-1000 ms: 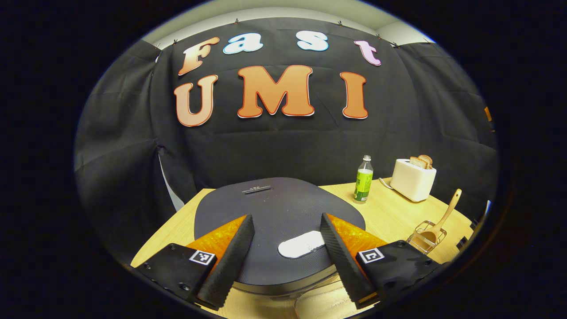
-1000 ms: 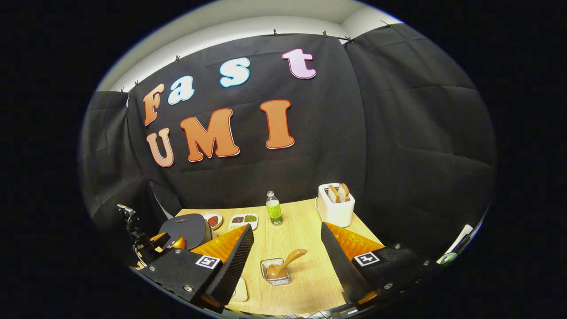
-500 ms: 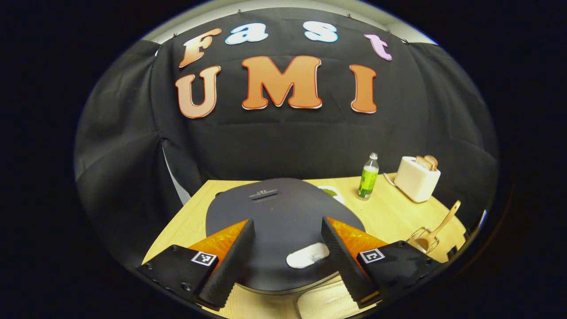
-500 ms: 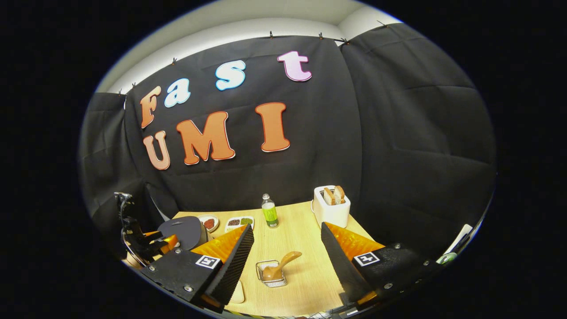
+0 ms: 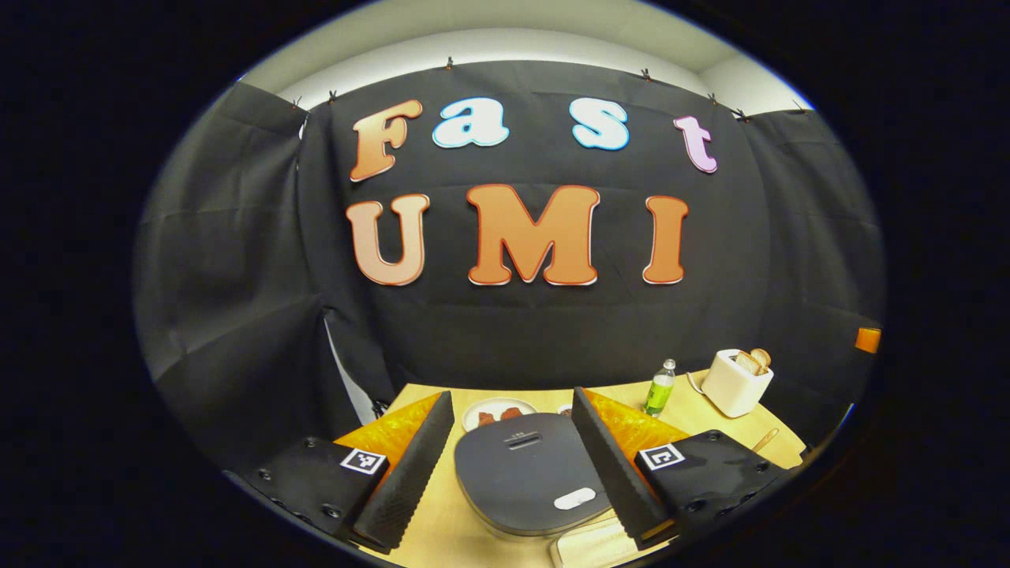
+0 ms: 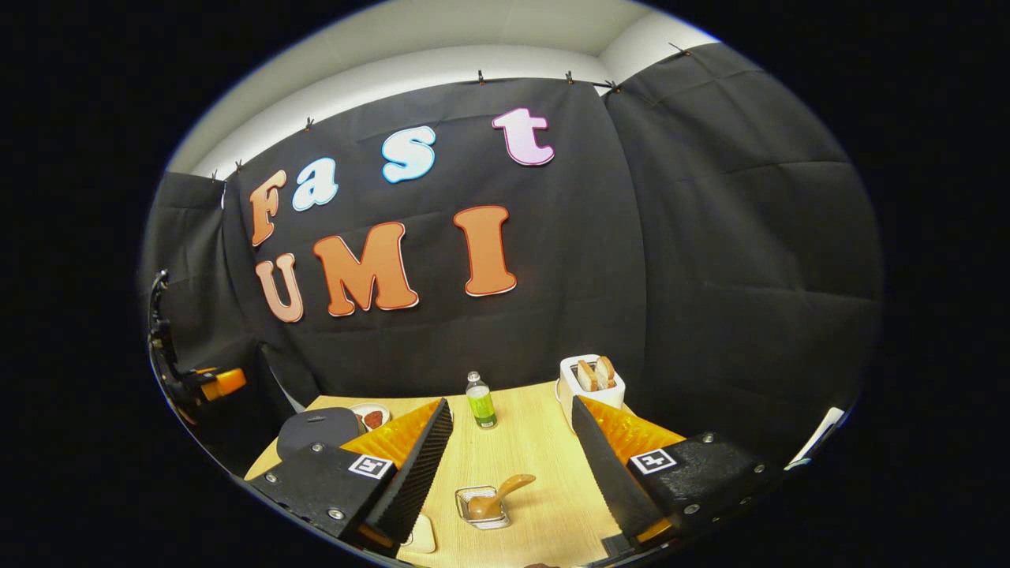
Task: Close the left gripper, press the button to open the rice cooker; take a wooden spoon from the chopstick holder with the right hand, scoop a spoonful of rice and pour it into the rice cooker, then put the wooden spoon back into the chopstick holder.
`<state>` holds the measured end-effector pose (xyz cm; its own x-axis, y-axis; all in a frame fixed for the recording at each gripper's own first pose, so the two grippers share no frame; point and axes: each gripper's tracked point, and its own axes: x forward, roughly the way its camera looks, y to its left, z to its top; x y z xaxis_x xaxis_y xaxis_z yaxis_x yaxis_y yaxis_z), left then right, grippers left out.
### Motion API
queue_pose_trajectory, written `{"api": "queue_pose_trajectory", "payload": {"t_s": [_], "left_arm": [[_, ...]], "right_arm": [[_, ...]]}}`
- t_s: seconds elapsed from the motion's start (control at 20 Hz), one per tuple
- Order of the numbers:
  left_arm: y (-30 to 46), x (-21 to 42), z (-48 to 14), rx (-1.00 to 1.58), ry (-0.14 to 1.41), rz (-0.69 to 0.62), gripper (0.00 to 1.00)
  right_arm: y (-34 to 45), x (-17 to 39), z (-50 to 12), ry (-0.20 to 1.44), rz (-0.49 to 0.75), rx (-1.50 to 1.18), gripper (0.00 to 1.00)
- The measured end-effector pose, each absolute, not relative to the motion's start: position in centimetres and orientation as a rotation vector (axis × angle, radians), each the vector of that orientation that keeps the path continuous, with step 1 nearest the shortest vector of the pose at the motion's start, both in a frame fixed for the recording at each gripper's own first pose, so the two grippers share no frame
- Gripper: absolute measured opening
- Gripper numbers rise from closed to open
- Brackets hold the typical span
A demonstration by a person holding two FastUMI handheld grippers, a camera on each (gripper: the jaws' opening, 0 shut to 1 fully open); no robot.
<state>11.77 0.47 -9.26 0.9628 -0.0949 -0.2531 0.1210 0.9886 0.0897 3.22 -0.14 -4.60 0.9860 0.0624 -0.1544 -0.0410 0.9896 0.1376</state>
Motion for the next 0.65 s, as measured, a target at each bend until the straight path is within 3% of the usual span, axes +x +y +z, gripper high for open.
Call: {"api": "queue_pose_trajectory", "payload": {"t_s": [0.05,0.15,0.2,0.35,0.65], "left_arm": [[1.4,11.4,-7.4,0.119,0.225,-0.097,0.94],[3.0,10.6,-4.3,0.145,0.173,-0.074,1.0],[3.3,10.2,-3.0,0.142,0.154,-0.065,0.94],[4.1,9.0,-0.9,0.096,0.123,-0.064,1.0],[5.0,8.6,-0.7,0.085,0.118,-0.055,1.0]], "right_arm": [[-0.2,3.3,-4.3,0.154,0.051,0.135,0.94],[-0.1,3.5,-3.8,0.144,0.05,0.132,0.94],[0.0,3.5,-3.4,0.139,0.051,0.128,0.94],[0.3,3.6,-3.0,0.127,0.049,0.11,0.94],[0.9,3.4,-3.2,0.132,0.048,0.1,0.94]]}}
